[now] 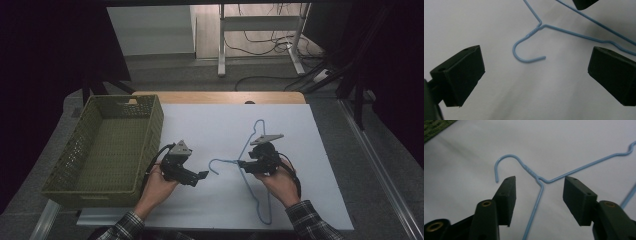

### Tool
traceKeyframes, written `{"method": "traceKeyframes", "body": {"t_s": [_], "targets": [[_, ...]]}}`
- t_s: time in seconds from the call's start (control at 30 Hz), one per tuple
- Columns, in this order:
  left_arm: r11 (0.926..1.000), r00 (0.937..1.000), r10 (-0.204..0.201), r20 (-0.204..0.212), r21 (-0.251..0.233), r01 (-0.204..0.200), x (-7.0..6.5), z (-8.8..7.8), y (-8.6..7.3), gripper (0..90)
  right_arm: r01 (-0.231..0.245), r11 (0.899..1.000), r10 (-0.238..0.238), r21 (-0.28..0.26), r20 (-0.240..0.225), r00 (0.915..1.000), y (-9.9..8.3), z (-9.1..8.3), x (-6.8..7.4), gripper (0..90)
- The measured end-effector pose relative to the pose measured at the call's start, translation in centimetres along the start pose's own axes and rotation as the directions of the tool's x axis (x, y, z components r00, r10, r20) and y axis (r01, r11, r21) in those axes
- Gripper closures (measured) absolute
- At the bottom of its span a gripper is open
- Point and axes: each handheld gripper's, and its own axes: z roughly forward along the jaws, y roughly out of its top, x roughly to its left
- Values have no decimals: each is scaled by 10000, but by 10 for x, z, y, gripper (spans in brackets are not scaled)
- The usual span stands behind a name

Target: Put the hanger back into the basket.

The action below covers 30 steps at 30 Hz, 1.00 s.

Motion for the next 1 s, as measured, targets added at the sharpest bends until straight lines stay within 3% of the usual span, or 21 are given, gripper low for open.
{"method": "traceKeyframes", "body": {"t_s": [0.33,0.67,1.0], "targets": [[9995,9999,157,-14,286,-157,0,8,-5,12,146,9985,-162,520,302,9994,-2,35,-2,740],[9960,9986,517,-84,730,-510,-3,17,-9,14,-186,9962,157,855,350,9993,-7,54,-6,771],[9977,9997,194,131,651,-202,-2,17,-9,19,-472,9944,398,948,789,9961,-9,59,1,850]]}}
